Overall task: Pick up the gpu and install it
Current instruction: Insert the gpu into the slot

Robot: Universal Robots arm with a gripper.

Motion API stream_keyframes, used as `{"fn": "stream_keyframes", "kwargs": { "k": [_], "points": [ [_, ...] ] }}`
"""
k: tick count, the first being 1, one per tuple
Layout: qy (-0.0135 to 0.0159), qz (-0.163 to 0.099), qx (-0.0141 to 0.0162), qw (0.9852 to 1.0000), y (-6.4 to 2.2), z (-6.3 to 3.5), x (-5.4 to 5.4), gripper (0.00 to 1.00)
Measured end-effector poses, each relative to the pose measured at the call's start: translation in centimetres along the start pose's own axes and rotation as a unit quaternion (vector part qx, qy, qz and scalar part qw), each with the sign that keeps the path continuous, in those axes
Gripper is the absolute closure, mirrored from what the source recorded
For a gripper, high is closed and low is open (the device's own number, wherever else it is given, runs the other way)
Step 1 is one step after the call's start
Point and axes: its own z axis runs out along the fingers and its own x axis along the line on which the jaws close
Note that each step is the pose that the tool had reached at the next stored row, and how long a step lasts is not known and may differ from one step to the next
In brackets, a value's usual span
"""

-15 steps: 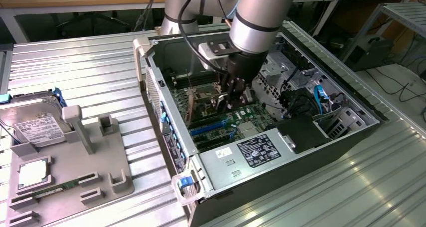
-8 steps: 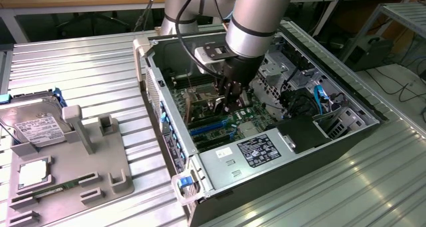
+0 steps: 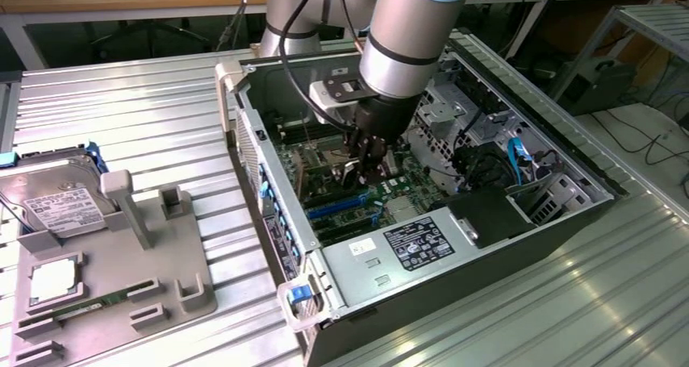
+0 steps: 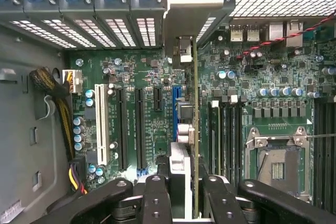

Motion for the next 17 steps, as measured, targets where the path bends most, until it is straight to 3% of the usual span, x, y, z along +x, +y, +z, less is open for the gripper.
{"fn": "stream_keyframes", "kwargs": {
  "k": [17],
  "points": [
    [0.0000,0.000,-0.0005,1.0000,1.60,1.69,0.0,0.71]
  ]
}}
